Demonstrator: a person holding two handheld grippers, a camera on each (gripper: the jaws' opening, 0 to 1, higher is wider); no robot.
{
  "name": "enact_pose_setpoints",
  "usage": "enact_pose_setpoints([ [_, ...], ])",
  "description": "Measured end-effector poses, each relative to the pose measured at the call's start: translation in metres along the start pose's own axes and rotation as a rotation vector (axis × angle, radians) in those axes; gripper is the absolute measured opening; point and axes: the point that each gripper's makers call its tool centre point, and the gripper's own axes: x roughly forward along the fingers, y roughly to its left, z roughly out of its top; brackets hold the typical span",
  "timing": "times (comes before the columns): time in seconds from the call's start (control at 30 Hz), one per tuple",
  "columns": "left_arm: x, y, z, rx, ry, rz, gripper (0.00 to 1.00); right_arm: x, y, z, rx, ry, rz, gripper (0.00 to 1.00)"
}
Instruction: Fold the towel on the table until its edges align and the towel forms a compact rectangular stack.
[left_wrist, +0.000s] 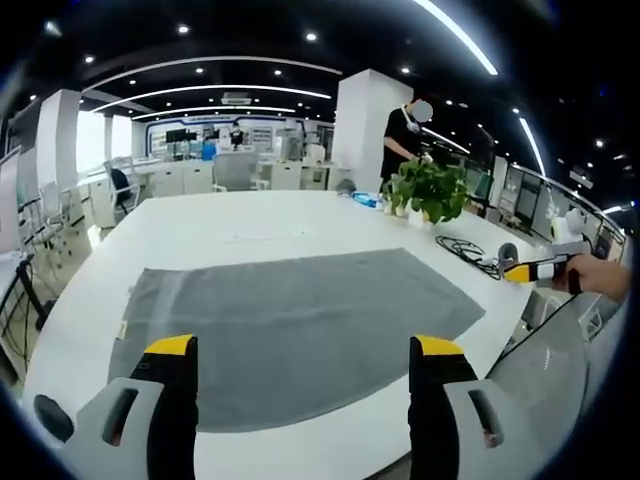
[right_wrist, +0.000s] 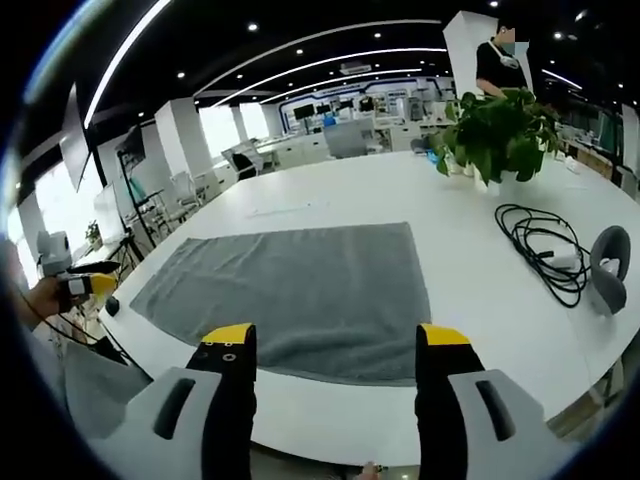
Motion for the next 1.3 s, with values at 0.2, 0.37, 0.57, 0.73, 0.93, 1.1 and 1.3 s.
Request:
enact_pose_setpoints([
  [0.2, 0.0, -0.003, -0.001, 0.001, 0.007, -0.007, 0.89, 0.001, -0.004, 0.001, 0.007, -0.001, 0.001, 0.62],
  [0.37, 0.001, -0.005, 0.0, 0.004, 0.008, -0.017, 0.89, 0.002, -0.004, 0.001, 0.025, -0.002, 0.011, 0.6],
  [0.57, 0.002, -0.003, 0.002, 0.007, 0.01, -0.015, 0.88, 0.005, -0.004, 0.003, 0.015, 0.005, 0.017, 0.59],
  [0.73, 0.002, 0.0, 0.002, -0.006, 0.004, -0.01, 0.88, 0.007, -0.003, 0.002, 0.015, 0.017, 0.021, 0.58],
  [0.93, 0.005, -0.002, -0.001, 0.01, 0.022, -0.015, 0.87, 0.01, -0.009, 0.002, 0.028, 0.022, 0.009, 0.56],
  [1.1, 0.006, -0.006, -0.001, 0.01, 0.029, -0.02, 0.87, 0.01, -0.014, 0.003, 0.039, 0.024, 0.001, 0.55],
  [1.3, 0.01, -0.014, -0.004, 0.018, 0.044, -0.037, 0.87, 0.011, -0.021, 0.003, 0.044, 0.023, -0.007, 0.56],
])
